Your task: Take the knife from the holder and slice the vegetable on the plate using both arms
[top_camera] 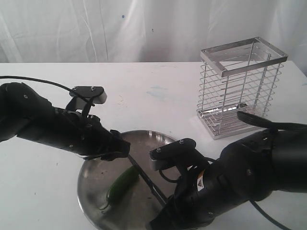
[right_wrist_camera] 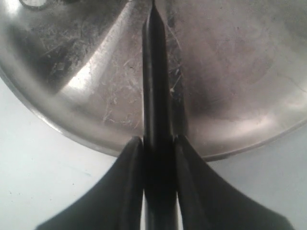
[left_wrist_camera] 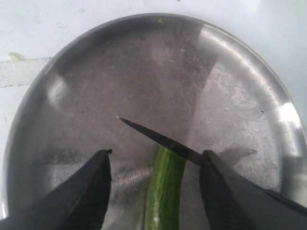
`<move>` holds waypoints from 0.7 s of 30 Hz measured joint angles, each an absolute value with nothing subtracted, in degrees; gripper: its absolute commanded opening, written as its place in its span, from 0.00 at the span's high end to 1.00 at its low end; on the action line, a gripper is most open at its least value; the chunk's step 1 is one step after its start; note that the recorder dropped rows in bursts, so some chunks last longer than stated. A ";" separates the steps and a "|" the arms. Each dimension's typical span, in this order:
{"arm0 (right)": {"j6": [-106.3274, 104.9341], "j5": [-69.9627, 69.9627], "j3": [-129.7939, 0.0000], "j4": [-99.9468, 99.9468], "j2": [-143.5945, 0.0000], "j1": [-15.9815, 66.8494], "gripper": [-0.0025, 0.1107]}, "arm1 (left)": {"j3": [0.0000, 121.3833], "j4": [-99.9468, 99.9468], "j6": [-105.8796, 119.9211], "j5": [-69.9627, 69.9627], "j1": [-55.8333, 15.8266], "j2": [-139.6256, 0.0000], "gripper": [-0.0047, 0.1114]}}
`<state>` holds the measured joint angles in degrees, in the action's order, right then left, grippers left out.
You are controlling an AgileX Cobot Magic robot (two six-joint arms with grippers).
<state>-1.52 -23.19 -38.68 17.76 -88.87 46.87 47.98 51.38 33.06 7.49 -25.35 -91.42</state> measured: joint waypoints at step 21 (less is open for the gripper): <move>-1.52 -23.10 -38.68 17.81 -88.87 46.87 0.98 | 53.48 53.26 33.19 7.36 -25.35 -98.63 0.45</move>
